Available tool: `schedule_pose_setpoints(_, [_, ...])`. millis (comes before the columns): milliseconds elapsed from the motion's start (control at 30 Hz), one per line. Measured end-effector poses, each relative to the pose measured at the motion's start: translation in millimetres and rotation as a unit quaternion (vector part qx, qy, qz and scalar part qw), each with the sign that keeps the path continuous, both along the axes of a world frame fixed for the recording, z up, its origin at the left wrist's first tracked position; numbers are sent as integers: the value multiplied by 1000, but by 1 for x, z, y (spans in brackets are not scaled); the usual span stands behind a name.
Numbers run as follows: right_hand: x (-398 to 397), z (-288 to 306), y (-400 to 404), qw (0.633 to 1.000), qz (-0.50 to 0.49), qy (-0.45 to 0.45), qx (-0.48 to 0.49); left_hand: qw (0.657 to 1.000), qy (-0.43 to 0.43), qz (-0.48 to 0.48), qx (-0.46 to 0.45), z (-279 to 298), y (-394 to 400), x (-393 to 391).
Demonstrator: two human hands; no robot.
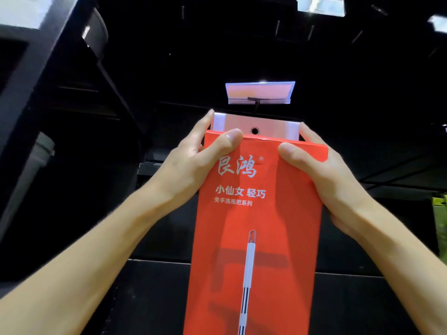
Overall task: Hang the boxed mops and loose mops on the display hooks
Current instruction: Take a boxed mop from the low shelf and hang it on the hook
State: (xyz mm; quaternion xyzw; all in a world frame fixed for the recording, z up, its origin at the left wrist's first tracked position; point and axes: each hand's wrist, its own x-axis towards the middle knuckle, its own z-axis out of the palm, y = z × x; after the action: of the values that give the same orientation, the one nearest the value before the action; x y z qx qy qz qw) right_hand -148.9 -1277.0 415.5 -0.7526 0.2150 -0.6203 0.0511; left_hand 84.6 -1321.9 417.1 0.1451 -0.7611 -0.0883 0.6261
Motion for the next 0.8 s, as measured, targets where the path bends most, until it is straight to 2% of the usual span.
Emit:
schedule_pose_setpoints(433, [-1, 13, -11, 1000, 0, -14, 1, 1000, 4, -21, 17, 8, -22, -4])
schedule_pose_setpoints(800, [2, 16, -10, 999, 23, 15, -22, 1000, 1, -7, 2, 14, -23, -3])
